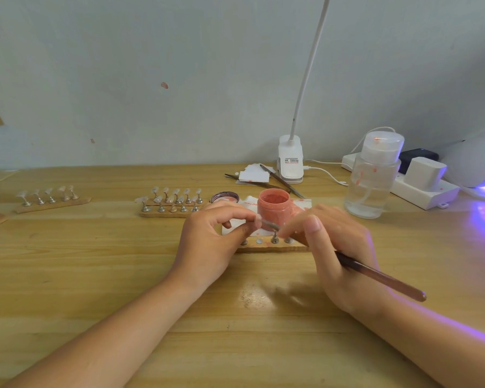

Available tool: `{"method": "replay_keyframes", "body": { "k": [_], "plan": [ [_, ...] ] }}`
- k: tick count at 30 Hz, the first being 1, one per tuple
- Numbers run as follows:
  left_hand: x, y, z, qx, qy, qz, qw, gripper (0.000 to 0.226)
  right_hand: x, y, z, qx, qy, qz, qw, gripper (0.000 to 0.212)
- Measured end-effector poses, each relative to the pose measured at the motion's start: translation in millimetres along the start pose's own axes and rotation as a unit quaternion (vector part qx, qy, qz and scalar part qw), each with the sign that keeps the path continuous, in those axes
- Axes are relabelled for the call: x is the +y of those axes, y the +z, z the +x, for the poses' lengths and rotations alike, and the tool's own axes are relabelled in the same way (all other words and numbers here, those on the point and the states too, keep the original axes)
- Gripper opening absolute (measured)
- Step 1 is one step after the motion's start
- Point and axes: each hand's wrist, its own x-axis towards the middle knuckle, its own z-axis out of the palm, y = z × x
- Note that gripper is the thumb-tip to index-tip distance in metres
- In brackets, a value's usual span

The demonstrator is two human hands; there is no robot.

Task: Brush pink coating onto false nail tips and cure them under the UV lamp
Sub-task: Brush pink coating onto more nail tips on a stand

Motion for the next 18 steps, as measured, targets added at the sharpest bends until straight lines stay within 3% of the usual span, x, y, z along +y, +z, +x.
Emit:
{"method": "replay_keyframes", "body": {
  "k": [14, 18],
  "plan": [
    [5.8, 0.2, -1.5, 0.003, -0.035, 0.005, 0.999, 0.012, -1.1, -1.8, 0.1, -0.007, 0.027, 0.029, 0.999, 0.059],
    [6.7, 0.4, -2.1, 0.006, -0.046, 0.005, 0.999, 0.015, -1.4, -0.9, 1.1, -0.003, 0.033, 0.017, 0.999, 0.044]
  ]
}}
